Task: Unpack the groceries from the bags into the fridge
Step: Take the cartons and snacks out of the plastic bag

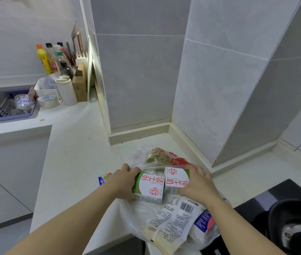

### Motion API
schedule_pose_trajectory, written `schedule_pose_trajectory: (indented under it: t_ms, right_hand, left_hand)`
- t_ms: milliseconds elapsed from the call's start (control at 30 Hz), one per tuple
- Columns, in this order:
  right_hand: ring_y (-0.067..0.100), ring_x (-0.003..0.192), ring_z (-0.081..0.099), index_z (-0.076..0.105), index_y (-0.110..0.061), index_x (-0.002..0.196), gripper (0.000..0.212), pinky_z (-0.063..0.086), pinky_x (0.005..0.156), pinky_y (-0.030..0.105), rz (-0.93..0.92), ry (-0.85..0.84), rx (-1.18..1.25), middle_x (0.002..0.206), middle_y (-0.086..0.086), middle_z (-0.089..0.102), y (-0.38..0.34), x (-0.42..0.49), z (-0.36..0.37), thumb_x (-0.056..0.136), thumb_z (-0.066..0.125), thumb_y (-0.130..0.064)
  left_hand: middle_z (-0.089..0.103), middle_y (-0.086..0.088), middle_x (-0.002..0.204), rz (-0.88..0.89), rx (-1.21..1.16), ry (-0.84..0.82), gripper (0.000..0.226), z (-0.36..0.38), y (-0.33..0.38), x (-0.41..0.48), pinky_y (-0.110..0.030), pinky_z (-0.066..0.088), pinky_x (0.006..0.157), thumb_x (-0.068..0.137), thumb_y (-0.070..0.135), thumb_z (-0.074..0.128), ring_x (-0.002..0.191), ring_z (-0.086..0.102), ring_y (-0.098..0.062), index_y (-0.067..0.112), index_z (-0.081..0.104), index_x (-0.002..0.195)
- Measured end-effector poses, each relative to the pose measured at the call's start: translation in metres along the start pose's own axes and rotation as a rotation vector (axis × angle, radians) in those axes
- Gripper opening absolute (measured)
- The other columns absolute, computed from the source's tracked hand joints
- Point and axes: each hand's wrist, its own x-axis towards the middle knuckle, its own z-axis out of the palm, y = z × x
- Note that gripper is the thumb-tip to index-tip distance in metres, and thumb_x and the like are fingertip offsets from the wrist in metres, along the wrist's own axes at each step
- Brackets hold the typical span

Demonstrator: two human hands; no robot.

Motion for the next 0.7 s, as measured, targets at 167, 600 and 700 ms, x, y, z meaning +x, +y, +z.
schedule_pose_trajectory:
  t_ms: [167, 600, 700]
  right_hand:
    - [0.026, 0.123, 0.032, 0.032, -0.031, 0.133, 0.076, 0.038, 0.096, 0.037, -0.030, 0.066, -0.029, 0.142, -0.006, 0.032, 0.000, -0.001, 0.003, 0.069, 0.071, -0.038]
    - [0.023, 0.132, 0.030, 0.027, -0.018, 0.137, 0.088, 0.027, 0.109, 0.038, -0.068, 0.236, -0.119, 0.142, 0.001, 0.040, 0.000, -0.004, 0.006, 0.068, 0.073, -0.048]
    - [0.021, 0.128, 0.034, 0.033, -0.023, 0.131, 0.079, 0.027, 0.107, 0.037, -0.101, 0.248, -0.104, 0.135, -0.003, 0.046, 0.001, -0.004, 0.006, 0.068, 0.073, -0.049]
  left_hand:
    - [0.028, 0.000, 0.138, 0.000, -0.131, 0.141, 0.075, 0.011, 0.000, -0.006, -0.033, 0.046, 0.092, 0.073, 0.022, 0.073, 0.117, 0.045, -0.021, 0.031, 0.032, 0.135]
    - [0.013, 0.002, 0.152, 0.232, 0.323, 0.486, 0.065, -0.035, 0.030, -0.030, -0.036, 0.007, 0.115, 0.080, 0.029, 0.063, 0.140, 0.007, -0.023, 0.024, 0.033, 0.138]
    - [0.031, 0.005, 0.146, 0.305, 0.372, 0.434, 0.070, -0.044, 0.031, -0.032, -0.034, 0.011, 0.114, 0.079, 0.035, 0.063, 0.137, 0.019, -0.019, 0.026, 0.031, 0.140]
